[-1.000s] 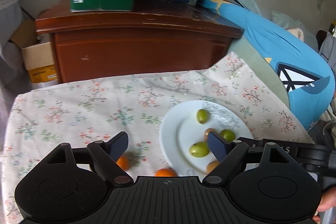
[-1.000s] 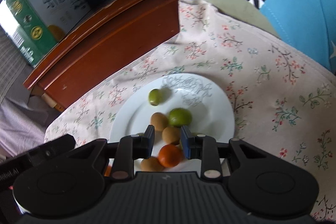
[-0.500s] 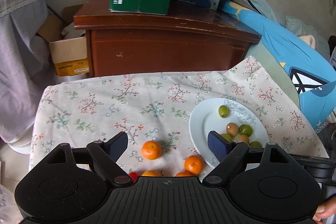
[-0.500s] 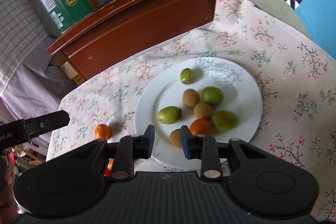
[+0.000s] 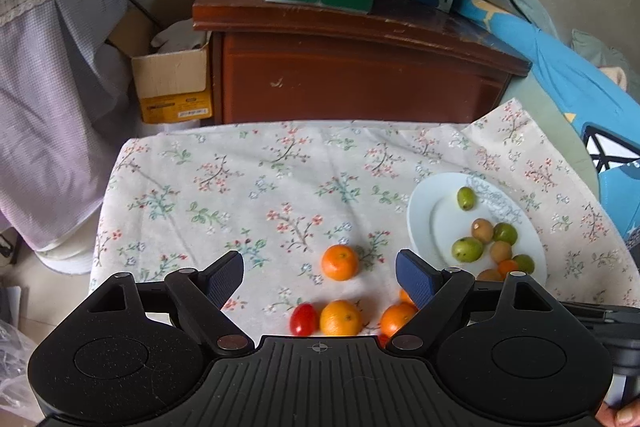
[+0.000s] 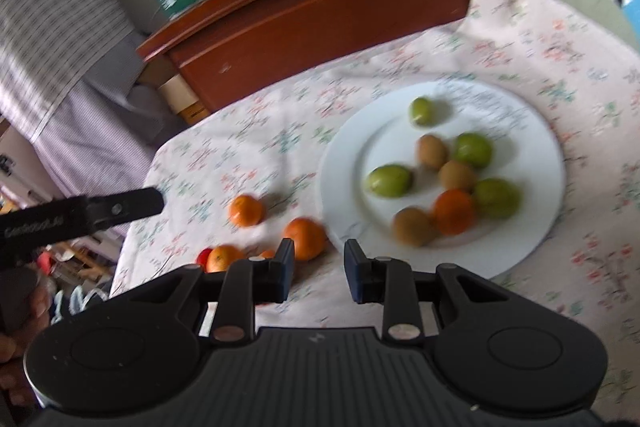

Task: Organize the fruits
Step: 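Withdraw both open grippers from the plate toward the remaining fruits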

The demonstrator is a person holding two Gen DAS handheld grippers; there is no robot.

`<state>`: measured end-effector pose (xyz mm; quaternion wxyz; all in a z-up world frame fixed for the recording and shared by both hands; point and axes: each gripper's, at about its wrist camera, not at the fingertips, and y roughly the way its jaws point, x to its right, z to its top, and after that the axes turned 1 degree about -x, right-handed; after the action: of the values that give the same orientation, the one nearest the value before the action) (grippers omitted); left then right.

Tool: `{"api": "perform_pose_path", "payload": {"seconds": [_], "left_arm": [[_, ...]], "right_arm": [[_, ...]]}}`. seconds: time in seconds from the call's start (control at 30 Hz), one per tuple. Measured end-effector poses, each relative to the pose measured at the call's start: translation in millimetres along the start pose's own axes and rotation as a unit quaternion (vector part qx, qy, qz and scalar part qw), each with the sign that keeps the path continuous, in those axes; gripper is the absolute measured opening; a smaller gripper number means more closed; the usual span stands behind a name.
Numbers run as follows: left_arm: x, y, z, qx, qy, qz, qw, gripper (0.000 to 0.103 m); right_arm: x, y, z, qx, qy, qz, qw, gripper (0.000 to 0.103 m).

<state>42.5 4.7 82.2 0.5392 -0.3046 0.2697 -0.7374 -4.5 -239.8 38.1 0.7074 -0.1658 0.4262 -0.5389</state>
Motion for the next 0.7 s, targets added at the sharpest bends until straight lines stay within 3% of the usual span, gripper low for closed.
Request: {"api": "perform_pose_path", "payload": {"seconds": [0.3,0.7], "left_arm": [[-18,13,-14,-0.025,-0.004,0.023,0.9994,0.085],[-32,24,-25,-0.046,-0.002,0.041,0.9981,0.085]], "right_arm": [[-16,25,-14,-0.027,-0.022,0.029,0.999,0.029],[-21,45,-18,-0.023,-0.040,0.023,0.999,0.029]]}}
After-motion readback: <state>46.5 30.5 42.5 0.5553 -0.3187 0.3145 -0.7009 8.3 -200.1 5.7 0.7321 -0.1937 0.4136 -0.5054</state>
